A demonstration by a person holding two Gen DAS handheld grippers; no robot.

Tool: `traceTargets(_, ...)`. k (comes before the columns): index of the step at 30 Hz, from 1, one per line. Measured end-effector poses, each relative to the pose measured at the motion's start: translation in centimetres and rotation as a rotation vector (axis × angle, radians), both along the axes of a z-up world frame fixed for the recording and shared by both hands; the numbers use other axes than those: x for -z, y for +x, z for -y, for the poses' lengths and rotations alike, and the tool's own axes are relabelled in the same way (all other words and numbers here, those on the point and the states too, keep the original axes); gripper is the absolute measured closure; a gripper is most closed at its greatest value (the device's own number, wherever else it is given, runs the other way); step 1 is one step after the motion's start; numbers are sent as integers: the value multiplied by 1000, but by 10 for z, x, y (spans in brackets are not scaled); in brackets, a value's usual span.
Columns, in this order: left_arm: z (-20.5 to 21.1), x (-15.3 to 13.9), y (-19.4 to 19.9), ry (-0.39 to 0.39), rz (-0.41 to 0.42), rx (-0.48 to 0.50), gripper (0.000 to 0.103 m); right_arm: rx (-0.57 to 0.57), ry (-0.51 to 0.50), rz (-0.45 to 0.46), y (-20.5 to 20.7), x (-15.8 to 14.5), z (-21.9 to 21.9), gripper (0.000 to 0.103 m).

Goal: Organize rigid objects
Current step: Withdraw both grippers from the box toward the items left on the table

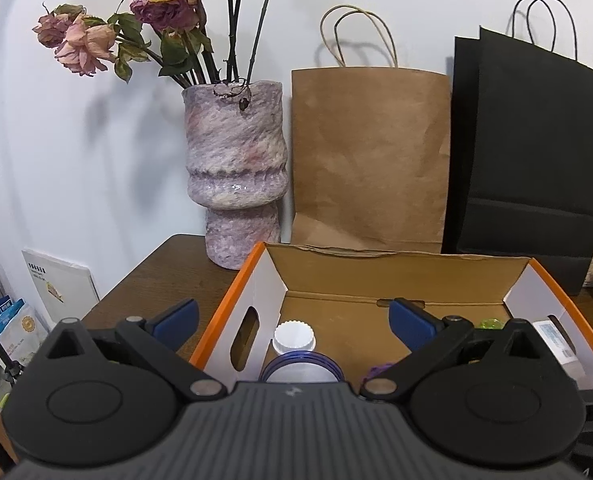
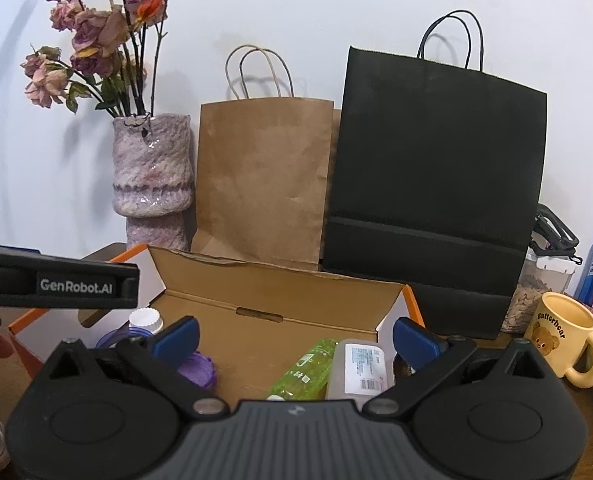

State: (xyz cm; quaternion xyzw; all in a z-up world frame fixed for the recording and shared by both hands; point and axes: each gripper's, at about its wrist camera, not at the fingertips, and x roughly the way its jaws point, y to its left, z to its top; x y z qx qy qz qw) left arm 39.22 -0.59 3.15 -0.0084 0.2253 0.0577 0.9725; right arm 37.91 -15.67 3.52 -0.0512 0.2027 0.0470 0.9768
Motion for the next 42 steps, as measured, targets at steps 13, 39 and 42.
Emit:
traceTargets(13, -2, -1, -28, -22, -3, 2, 0, -5, 13, 5, -30, -3, 3, 0)
traceTargets(39, -7, 0, -103, -57, -26, 12, 0, -6, 27, -34, -100, -2, 7, 0)
traceTargets(42, -7, 0, -112, -57, -23, 16, 0, -7, 26, -35, -107, -2, 7, 0)
